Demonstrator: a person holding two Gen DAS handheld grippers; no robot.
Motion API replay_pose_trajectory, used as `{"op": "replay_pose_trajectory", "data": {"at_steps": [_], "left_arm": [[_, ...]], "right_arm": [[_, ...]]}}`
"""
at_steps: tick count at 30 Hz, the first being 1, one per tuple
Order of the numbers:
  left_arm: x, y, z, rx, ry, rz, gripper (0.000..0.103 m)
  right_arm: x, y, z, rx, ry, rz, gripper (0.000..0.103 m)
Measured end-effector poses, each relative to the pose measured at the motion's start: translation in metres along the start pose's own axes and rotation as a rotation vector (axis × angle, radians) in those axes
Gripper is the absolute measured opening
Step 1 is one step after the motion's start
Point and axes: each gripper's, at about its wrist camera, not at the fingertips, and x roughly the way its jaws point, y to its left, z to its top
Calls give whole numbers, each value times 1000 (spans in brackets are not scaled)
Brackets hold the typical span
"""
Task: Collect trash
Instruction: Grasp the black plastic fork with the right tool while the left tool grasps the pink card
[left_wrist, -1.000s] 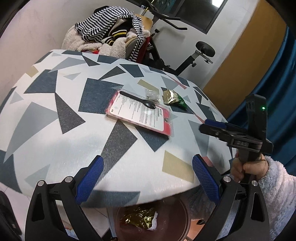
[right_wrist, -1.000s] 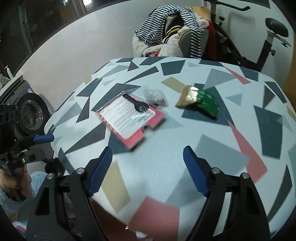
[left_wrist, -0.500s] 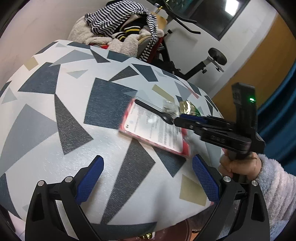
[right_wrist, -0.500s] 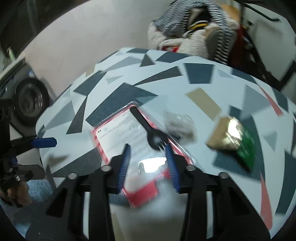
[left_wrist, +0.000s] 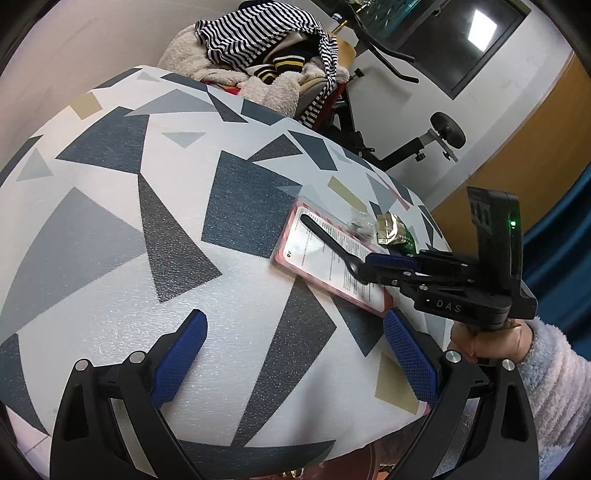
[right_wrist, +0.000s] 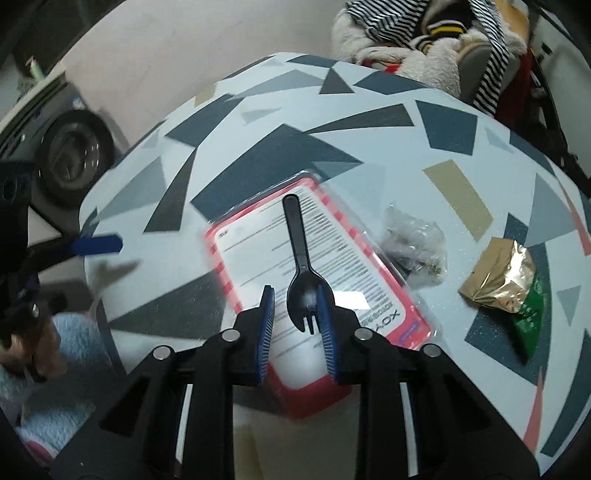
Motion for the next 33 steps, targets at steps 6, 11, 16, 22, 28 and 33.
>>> {"op": "replay_pose_trajectory", "data": {"at_steps": [6, 11, 16, 22, 28, 33], "left_arm": [[-2, -4, -1, -2, -8, -8, 94], [-6, -3, 1, -6, -14, -3, 94], [-7, 3, 4, -51, -21, -23, 93], [12, 13, 6, -225, 28, -151, 82], [41, 28, 9, -481, 48, -248, 68], [55, 32, 13, -566, 23, -162, 59]], "right_arm": [[5, -1, 12, 30, -21, -26, 27], [24, 9, 24, -4, -5, -62, 27], [29, 22, 24, -91, -15, -123, 14], [-7, 8, 11, 3, -149, -75, 14], [-43, -2, -16, 47, -216, -76, 13], [-65, -17, -33, 128, -255, -64, 14]]}}
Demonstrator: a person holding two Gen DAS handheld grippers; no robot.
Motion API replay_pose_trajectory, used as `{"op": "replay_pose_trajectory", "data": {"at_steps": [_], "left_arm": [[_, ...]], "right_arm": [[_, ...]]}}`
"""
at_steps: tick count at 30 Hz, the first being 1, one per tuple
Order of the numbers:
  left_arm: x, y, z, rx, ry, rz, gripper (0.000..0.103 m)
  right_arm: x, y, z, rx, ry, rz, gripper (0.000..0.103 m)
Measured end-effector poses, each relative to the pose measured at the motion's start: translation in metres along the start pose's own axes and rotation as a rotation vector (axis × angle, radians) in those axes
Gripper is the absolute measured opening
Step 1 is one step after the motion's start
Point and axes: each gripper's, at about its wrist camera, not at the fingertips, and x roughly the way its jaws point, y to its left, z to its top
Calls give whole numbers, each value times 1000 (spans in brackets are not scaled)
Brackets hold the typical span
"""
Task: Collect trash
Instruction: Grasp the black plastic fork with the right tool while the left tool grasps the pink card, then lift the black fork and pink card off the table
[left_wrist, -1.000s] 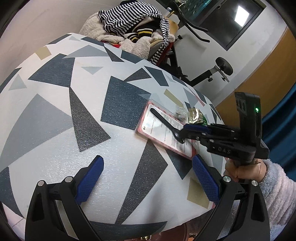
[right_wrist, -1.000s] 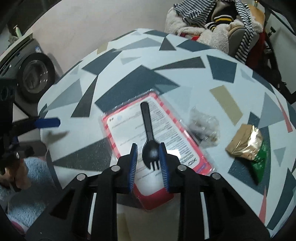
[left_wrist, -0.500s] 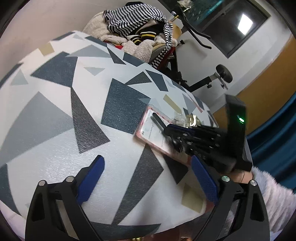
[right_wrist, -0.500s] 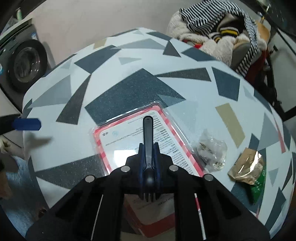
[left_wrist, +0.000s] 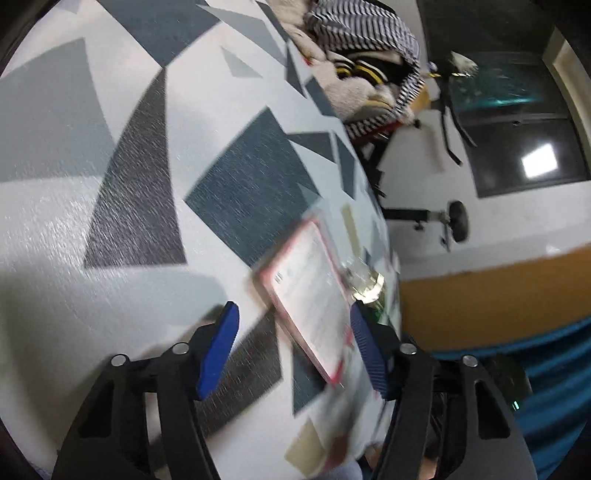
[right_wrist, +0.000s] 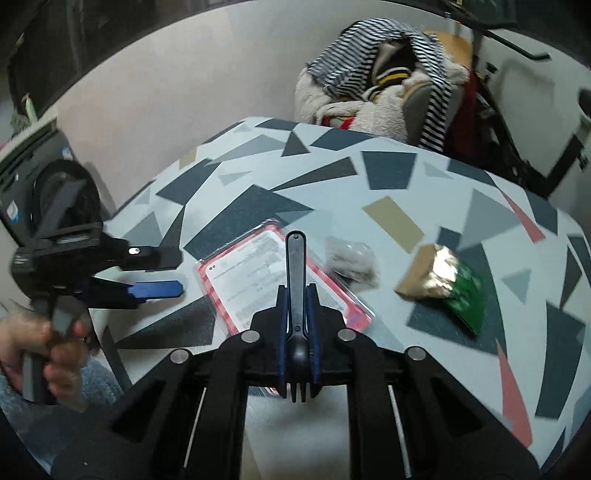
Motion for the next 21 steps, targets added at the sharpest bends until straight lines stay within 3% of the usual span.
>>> {"op": "replay_pose_trajectory", "data": {"at_steps": [2, 5, 11, 15, 18, 21], "left_arm": [[3, 0, 1, -19, -8, 2, 54], [13, -4, -2, -38, -4, 33, 39], [27, -19, -11, 2, -60, 170, 23], [32, -30, -12, 85, -66, 264, 14], [30, -32, -10, 117, -57, 239, 11], [17, -58, -13, 291, -80, 232, 8]], "right_arm": [[-6, -4, -4, 16, -11, -5, 14], [-16, -11, -10, 32, -38, -20, 14], [-32, -21, -17, 67, -77, -12, 14], [-39, -26, -22, 80, -80, 1, 14], [-45, -27, -26, 89, -82, 6, 14], [-52, -28, -30, 94, -90, 8, 14]]}}
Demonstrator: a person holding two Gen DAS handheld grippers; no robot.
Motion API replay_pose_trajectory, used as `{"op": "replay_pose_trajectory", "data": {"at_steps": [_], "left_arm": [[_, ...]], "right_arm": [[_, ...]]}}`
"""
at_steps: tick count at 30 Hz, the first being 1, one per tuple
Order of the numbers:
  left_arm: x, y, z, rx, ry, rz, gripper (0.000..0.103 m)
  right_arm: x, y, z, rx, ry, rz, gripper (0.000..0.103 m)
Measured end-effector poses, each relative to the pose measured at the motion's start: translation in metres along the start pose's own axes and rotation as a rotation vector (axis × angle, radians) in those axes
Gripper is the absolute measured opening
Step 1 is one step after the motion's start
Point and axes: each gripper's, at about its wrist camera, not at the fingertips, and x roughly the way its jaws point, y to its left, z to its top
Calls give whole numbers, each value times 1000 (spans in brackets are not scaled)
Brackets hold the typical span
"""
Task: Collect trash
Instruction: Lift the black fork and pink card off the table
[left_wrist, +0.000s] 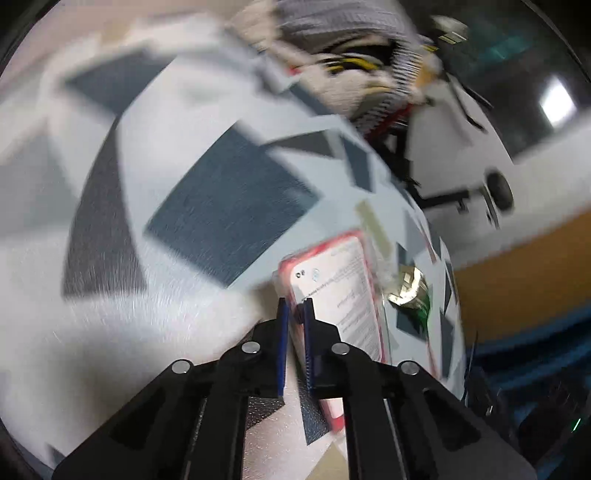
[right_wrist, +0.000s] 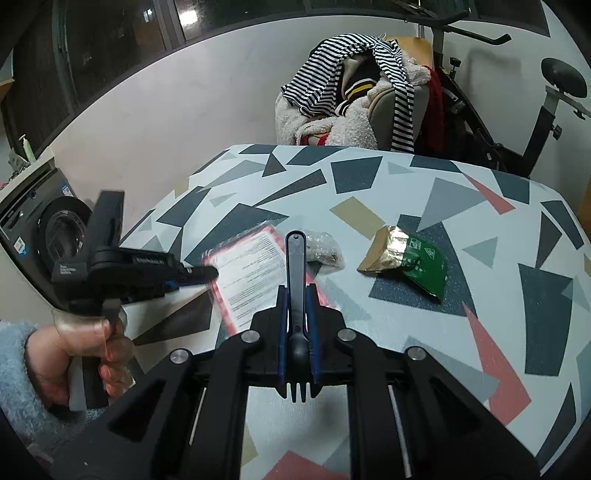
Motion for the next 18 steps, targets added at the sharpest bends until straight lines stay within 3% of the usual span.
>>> {"op": "replay_pose_trajectory", "data": {"at_steps": [3, 7, 18], "left_arm": [[-29, -27, 3, 181, -62, 4, 6], [-57, -53, -3, 343, -109, 13, 5], [-109, -70, -36, 453, -136, -25, 5]], "right_arm": [[-8, -1, -4, 7, -16, -2, 14], [-19, -3, -6, 28, -36, -1, 14], [-47, 5, -21, 45, -52, -12, 14]]}}
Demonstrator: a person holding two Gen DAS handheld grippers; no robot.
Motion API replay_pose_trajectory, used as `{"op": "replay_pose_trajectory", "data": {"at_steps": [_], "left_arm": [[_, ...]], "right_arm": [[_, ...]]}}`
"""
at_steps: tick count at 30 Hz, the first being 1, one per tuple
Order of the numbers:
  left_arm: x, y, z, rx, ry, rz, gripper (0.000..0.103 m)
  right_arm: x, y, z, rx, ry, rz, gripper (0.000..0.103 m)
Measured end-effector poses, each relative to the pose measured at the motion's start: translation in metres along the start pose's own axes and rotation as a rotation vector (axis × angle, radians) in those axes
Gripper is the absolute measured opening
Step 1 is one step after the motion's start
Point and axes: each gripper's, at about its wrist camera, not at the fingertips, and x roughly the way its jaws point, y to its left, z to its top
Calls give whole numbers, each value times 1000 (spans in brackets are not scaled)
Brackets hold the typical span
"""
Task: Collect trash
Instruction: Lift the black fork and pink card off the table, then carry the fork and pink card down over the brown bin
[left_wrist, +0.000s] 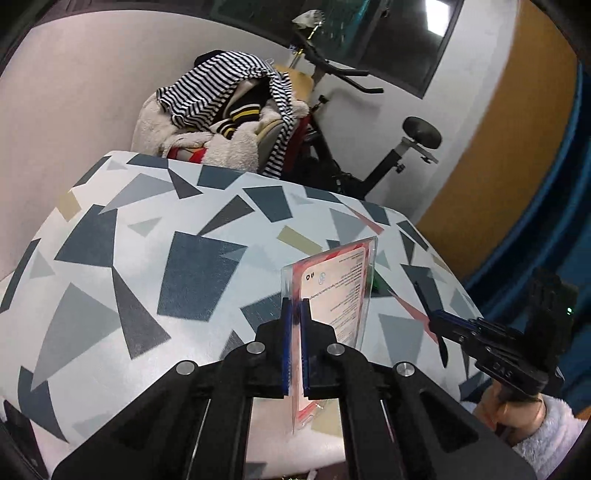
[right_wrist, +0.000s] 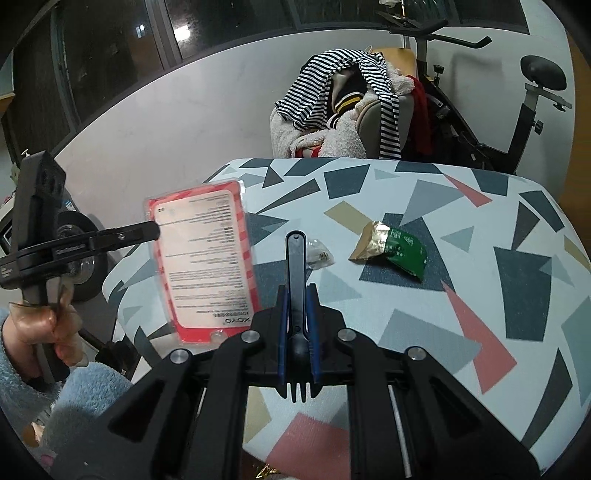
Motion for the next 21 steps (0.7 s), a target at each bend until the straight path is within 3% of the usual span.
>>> {"op": "replay_pose_trajectory", "data": {"at_steps": [13, 21], "left_arm": [[-59, -26, -65, 55, 6, -100, 5], [-60, -27, -115, 48, 56, -112, 5]], "right_arm": [[-41, 11, -31, 16, -17, -7, 14], [-53, 18, -51, 23, -14, 1, 14]]}}
